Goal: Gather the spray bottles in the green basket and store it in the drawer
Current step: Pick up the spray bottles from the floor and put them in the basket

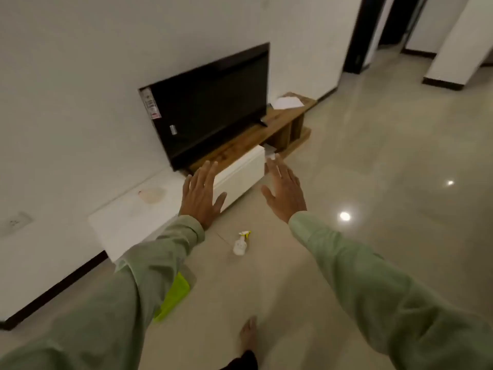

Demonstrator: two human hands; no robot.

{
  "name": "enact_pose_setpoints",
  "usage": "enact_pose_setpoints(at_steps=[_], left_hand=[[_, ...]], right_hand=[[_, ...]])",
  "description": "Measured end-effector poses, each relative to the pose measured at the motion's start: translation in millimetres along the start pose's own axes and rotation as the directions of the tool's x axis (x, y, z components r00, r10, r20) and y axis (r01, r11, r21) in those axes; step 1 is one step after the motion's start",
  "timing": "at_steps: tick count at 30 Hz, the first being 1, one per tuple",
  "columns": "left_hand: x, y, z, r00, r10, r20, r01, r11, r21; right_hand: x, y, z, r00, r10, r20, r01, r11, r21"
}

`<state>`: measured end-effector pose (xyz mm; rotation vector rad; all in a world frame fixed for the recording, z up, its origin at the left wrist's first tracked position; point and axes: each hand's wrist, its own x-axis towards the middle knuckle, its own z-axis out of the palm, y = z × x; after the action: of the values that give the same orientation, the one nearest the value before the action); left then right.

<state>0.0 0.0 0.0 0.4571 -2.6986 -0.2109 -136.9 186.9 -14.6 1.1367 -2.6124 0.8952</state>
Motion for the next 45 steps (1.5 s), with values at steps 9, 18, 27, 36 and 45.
enact_pose_setpoints(at_steps=[9,18,27,36,45], left_hand=[[95.0,24.4,130.0,0.95,0.091,0.298,-0.056,0.991,-0.124],[190.8,77.2,240.9,0.841,0.23,0.489,-0.171,0.972,-0.163],[275.9,151.6,377.5,0.774,0.213,0.596,-0.125,0.975,-0.185],[314.0,193.8,581.3,0.672,0.2,0.713,-0.056,0.974,-0.22],[290.1,167.7,879.0,0.628,0.246,0.738,-0.047,0.959,-0.28]], right_hand=[[8.8,124.7,37.6,0.894,0.436,0.098,-0.434,0.9,-0.041],[37.5,239.5,54.3,0.723,0.686,0.086,-0.685,0.727,-0.039],[62.0,412.1,78.3,0.585,0.779,0.228,-0.776,0.619,-0.124],[85.4,585.8,184.8,0.474,0.817,0.329,-0.822,0.544,-0.166],[32.6,777.3,413.6,0.396,0.828,0.397,-0.837,0.504,-0.215]])
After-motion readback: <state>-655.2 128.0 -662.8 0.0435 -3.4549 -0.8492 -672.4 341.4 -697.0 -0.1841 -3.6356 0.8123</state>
